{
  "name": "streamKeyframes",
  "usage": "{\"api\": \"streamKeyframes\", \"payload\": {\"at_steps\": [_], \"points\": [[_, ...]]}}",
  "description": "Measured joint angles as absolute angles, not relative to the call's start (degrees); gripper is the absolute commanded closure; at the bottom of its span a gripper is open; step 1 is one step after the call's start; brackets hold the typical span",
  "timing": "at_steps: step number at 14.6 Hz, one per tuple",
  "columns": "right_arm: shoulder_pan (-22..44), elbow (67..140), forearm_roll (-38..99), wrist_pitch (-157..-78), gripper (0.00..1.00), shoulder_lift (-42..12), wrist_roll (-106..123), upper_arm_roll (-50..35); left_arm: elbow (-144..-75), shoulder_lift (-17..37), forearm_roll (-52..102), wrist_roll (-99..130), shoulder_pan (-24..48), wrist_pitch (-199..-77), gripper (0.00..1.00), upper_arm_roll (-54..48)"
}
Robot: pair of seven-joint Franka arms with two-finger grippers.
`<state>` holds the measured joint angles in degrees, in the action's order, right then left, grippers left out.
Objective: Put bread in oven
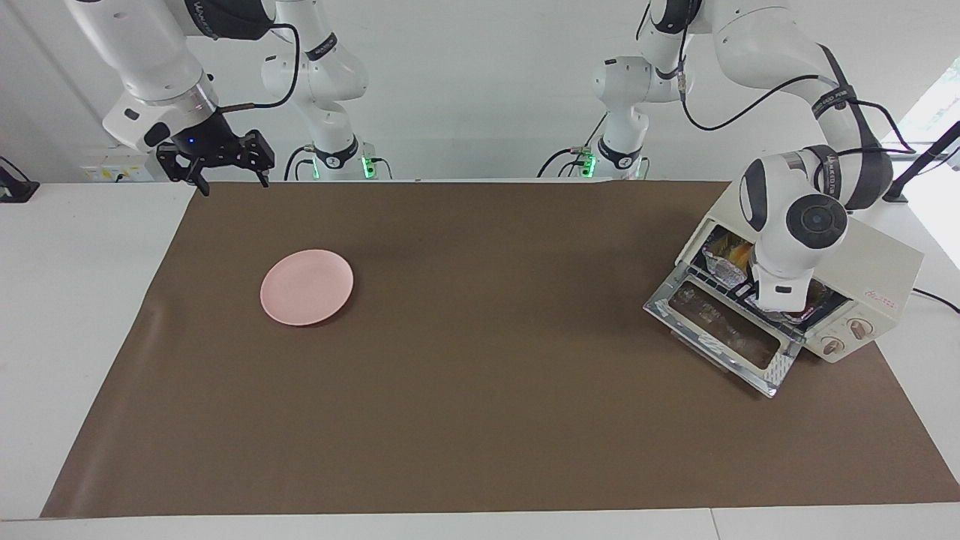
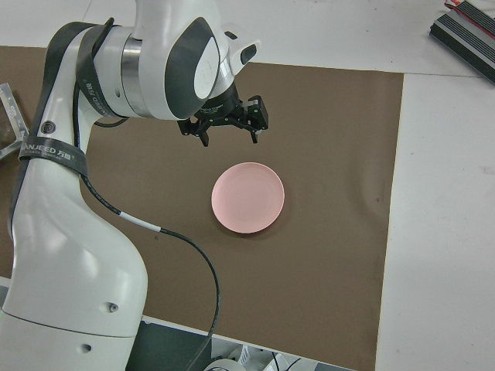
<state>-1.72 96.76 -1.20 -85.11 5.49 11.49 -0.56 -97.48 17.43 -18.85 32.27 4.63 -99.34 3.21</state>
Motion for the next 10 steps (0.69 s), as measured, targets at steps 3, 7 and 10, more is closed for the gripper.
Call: {"api": "streamKeyframes", "payload": {"at_steps": [3, 7, 10], "points": [[-1.72, 96.76, -1.20, -85.11, 0.00, 5.49, 11.49, -0.56, -97.13, 17.21, -18.83, 32.27, 4.18, -99.76, 0.00, 3.16], [-1.72, 96.76, -1.20, -85.11, 0.00, 5.49, 11.49, -0.56, -94.18, 16.66, -18.81, 32.12, 4.17, -99.13, 0.00, 2.95], [-1.72, 96.76, -1.20, -85.11, 0.00, 5.49, 11.49, -0.56, -91.98, 16.12, -16.82, 31.88, 4.18, -98.08, 0.00, 2.93]]}}
